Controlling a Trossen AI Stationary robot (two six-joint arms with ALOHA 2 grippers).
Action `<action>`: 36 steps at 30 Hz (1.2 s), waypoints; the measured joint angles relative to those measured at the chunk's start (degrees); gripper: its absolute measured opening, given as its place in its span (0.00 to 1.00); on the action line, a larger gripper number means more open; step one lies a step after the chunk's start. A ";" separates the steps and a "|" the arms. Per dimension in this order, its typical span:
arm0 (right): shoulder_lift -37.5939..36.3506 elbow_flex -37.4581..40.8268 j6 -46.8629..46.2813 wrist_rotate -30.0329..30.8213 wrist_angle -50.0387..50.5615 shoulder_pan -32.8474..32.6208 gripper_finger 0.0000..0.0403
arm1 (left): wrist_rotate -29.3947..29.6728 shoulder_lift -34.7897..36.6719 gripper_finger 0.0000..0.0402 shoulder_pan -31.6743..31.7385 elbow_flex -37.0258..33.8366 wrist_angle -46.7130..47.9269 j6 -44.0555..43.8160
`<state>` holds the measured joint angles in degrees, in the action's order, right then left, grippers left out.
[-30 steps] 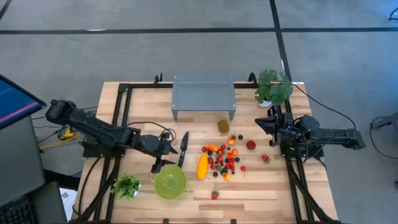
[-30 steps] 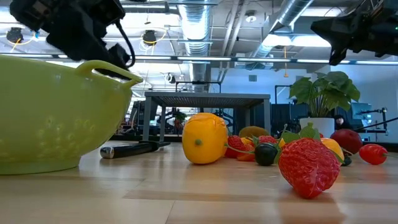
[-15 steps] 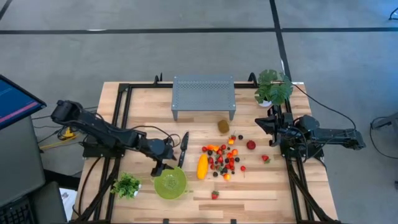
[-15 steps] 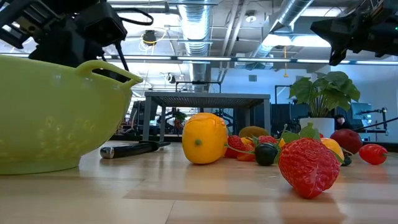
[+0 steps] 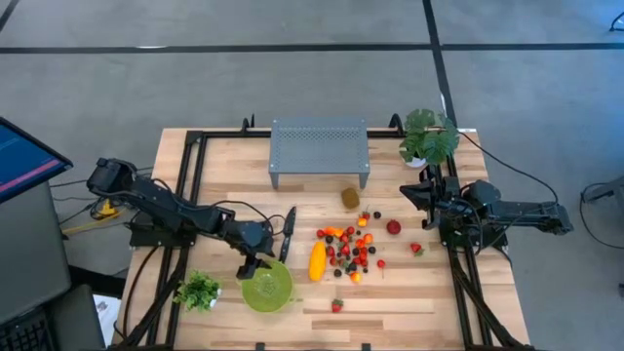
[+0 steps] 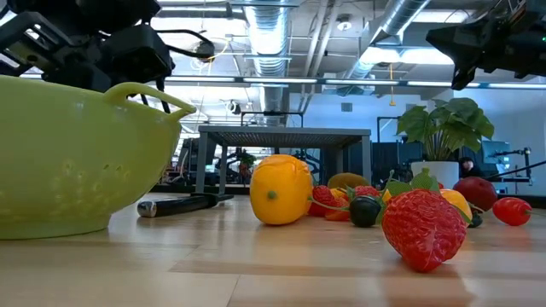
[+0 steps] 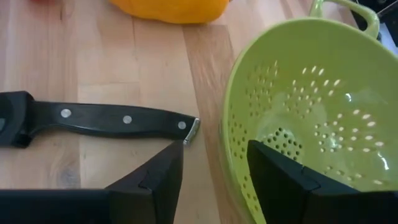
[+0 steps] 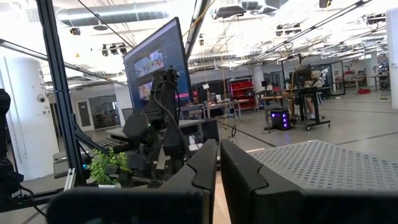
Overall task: Pick & Place Fruit
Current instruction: Put the green strainer bowl on the shelf
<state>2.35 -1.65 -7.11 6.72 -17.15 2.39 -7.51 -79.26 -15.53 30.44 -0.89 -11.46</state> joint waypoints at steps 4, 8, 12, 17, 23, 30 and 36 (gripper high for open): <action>0.00 0.00 0.02 0.00 0.00 0.00 0.04 | 0.02 0.00 0.35 0.00 0.00 -0.04 -0.14; 0.00 0.00 0.07 0.00 0.00 0.00 0.04 | 0.02 0.00 0.27 0.05 0.00 -0.04 -0.13; 0.00 0.00 0.14 0.00 0.00 0.00 0.04 | 0.07 0.00 0.17 0.15 0.00 -0.09 -1.50; 0.00 0.00 0.13 0.00 0.00 0.00 0.04 | 0.07 0.00 0.04 0.15 -0.01 -0.28 -2.86; 0.00 0.00 0.14 -0.02 0.00 0.00 0.04 | 0.15 0.02 0.03 0.50 -0.07 -1.65 -6.07; -0.02 0.00 0.13 1.13 0.00 0.04 0.04 | 0.07 0.02 0.02 2.06 0.11 -13.28 -7.01; -0.02 0.00 0.13 2.67 0.00 0.02 0.04 | 0.08 0.02 0.02 6.09 7.18 -23.48 -1.66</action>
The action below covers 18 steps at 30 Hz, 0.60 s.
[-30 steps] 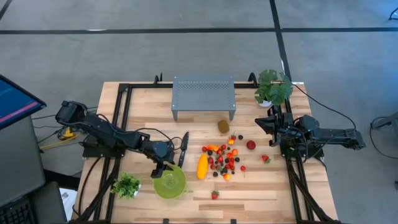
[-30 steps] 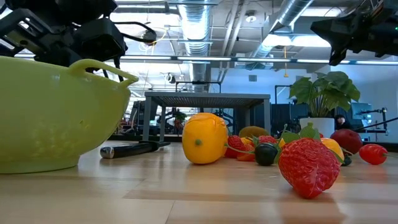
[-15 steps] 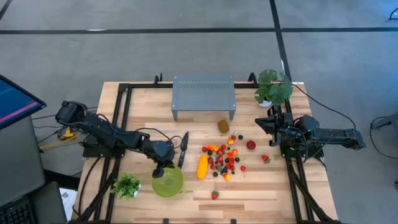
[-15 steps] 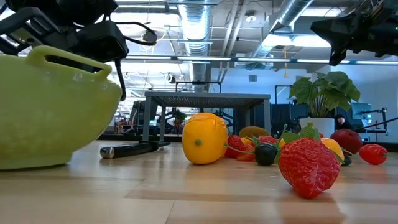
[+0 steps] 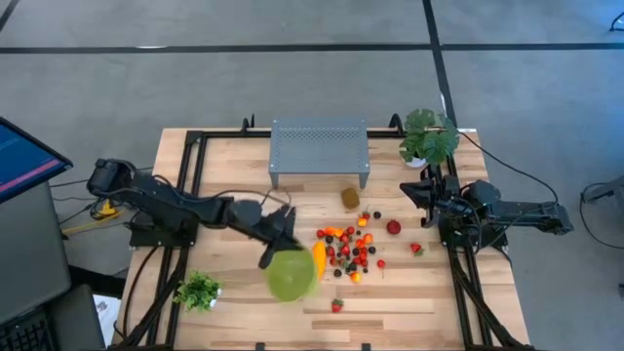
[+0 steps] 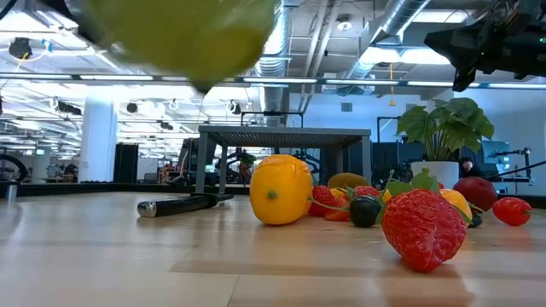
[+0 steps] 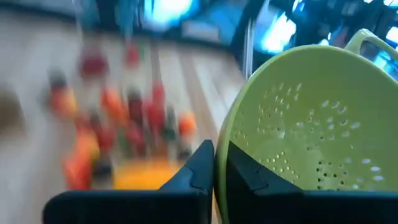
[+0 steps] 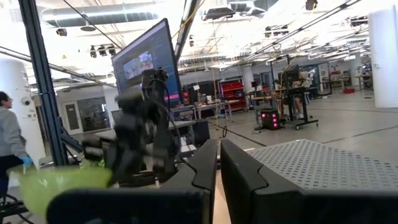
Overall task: Pick & Place Fruit
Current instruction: Put the green strainer bowl on the shelf
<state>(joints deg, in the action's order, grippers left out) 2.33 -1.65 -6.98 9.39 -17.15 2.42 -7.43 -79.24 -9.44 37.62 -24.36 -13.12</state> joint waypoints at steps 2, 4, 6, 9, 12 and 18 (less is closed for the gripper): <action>0.01 0.00 -0.01 0.03 0.00 0.00 0.04 | 0.01 0.00 0.02 1.50 4.08 -0.08 3.36; 0.01 0.00 -0.09 0.11 0.00 0.00 0.04 | -0.03 0.00 0.02 3.12 8.26 -0.28 6.66; 0.00 0.00 -0.09 0.11 -0.01 0.00 0.04 | -0.31 0.00 0.03 4.97 12.37 0.33 9.14; 0.02 0.00 -0.09 0.13 0.00 0.00 0.04 | -2.63 0.00 0.02 8.44 19.67 4.19 11.38; 0.02 0.00 -0.09 0.11 0.00 0.00 0.04 | -3.14 0.00 0.02 12.34 26.88 8.81 11.73; 0.02 0.00 -0.01 0.13 0.30 0.00 0.04 | -3.09 0.00 0.02 22.04 38.81 18.31 9.87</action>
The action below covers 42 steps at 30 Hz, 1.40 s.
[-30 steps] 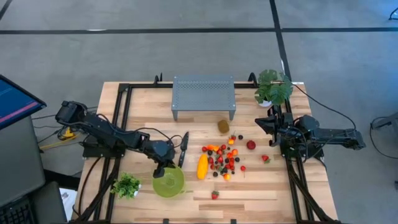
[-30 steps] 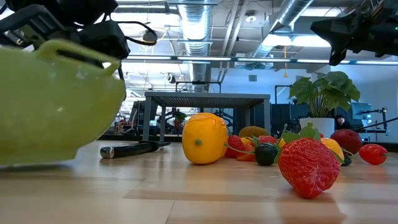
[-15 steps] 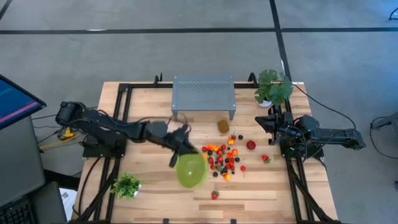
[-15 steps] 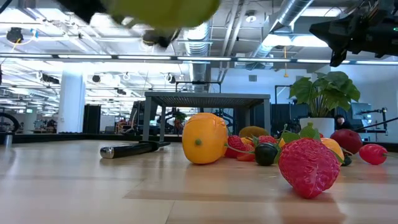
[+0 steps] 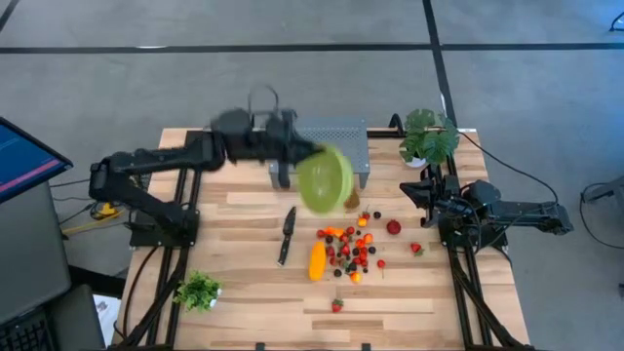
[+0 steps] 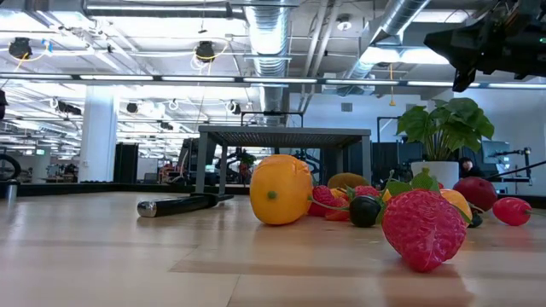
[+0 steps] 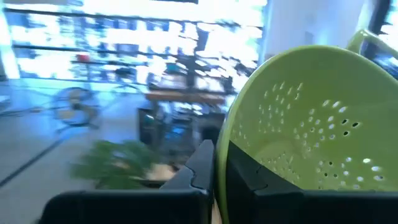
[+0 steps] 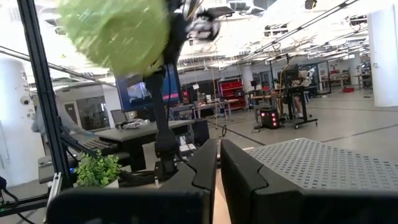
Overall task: Pick & Place Fruit
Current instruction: Put the green strainer bowl on the shelf
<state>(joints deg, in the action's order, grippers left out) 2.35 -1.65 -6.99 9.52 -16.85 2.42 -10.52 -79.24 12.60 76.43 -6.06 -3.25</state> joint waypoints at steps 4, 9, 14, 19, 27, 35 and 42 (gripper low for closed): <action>0.00 0.00 0.01 0.00 0.10 -0.02 0.04 | 0.00 -1.06 0.02 6.12 3.90 1.35 -3.98; 0.00 0.00 0.01 0.07 0.12 -0.02 0.04 | 0.14 -5.32 0.02 13.08 8.58 4.72 -9.04; 0.00 0.00 0.01 1.14 0.12 -0.02 0.04 | 1.05 -13.08 0.02 18.49 14.76 11.49 -14.12; -0.02 0.00 -0.11 1.14 0.84 -0.02 0.04 | 1.14 -19.79 0.02 21.82 19.99 16.00 -16.77; 0.00 0.00 -0.17 1.25 6.12 0.00 0.04 | 3.63 -23.05 0.02 25.34 20.29 24.25 -21.01; -0.01 0.00 -0.17 1.22 5.71 0.02 0.04 | 9.67 -22.40 0.02 25.72 17.50 32.11 -20.41; -0.02 0.00 -0.17 1.11 5.65 -0.02 0.04 | 10.12 -22.43 0.02 25.72 14.32 33.83 -19.99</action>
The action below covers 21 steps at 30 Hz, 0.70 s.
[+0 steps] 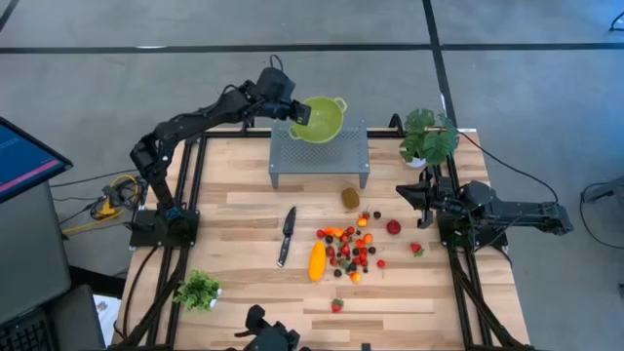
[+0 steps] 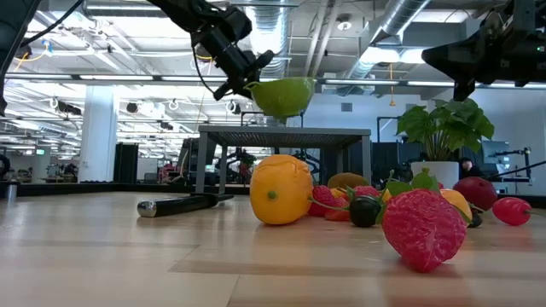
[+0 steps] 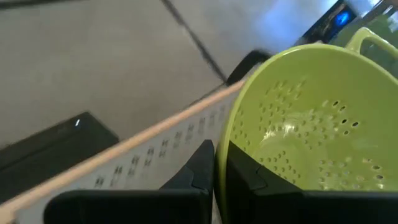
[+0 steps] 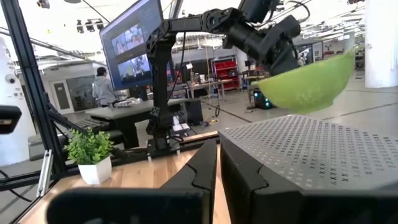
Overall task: Pick & Place Fruit
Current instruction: Put the green strainer bowl on the shelf
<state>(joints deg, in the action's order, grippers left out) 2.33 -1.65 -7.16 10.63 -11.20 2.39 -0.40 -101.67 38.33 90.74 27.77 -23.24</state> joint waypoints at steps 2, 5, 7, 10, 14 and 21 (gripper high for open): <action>0.00 0.00 0.02 0.00 0.00 0.00 0.04 | 0.01 -0.01 0.02 0.00 -0.95 -0.02 -0.04; 0.00 0.00 0.00 0.00 0.04 0.00 0.04 | 0.01 -0.01 0.02 0.00 -2.41 -0.16 -0.10; 0.00 0.00 -0.49 0.00 0.17 0.00 0.04 | 0.00 0.00 0.02 0.15 -3.29 0.05 -0.15; 0.00 0.00 -0.61 -0.02 0.24 0.00 0.04 | 0.00 -0.01 0.02 0.27 -4.11 -0.17 -0.26; 0.00 0.00 -0.59 0.00 0.26 0.00 0.04 | 0.00 -0.02 0.02 0.28 -4.38 -0.30 -1.31; 0.00 0.00 -0.42 0.00 0.26 0.00 0.04 | -0.29 -0.52 0.03 -0.52 -4.38 -0.29 -2.71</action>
<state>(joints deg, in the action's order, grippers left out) 2.33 -1.65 -7.57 10.63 -10.94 2.39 -0.69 -102.19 37.80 86.37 27.49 -25.96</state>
